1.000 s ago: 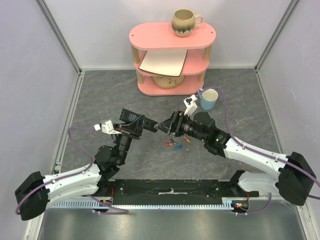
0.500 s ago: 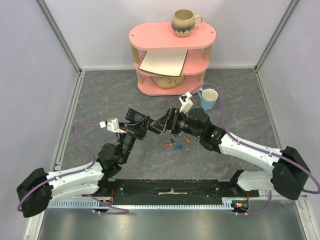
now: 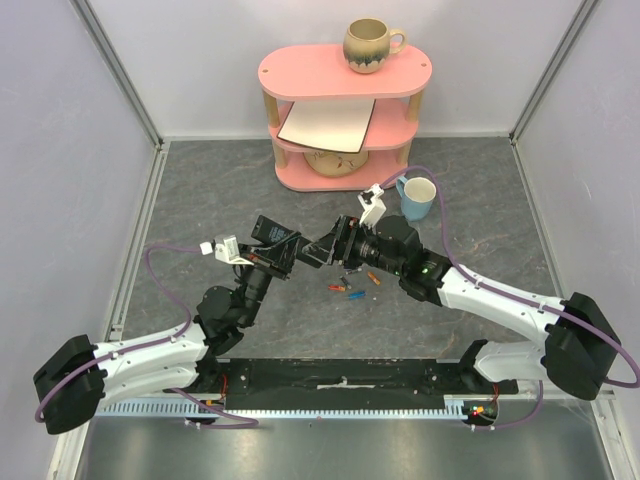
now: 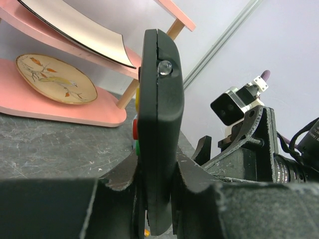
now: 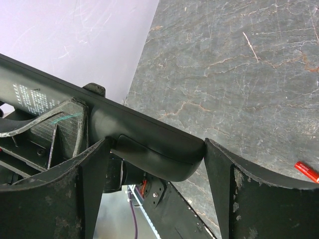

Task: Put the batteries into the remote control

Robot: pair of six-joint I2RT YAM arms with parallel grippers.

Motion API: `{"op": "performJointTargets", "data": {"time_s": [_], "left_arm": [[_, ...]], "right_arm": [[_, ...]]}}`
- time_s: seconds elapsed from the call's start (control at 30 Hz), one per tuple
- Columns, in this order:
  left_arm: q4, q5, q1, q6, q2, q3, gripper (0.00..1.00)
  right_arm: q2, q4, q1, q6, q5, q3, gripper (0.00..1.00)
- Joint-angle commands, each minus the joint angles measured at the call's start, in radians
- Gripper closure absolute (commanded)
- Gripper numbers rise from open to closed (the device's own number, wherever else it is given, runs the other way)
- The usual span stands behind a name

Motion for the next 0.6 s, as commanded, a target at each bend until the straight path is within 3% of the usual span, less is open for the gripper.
{"op": "performJointTargets", "data": {"time_s": [0.0,0.57], "left_arm": [[0.044,0.006,-0.005,0.026,-0.002,0.046,0.98],[0.073,0.003,-0.005,0.032,0.001,0.037,0.98]], "right_arm": [[-0.01,-0.023,0.004,0.019,0.041,0.018,0.19],[-0.021,0.041,0.002,0.123,0.082,-0.04,0.2]]}}
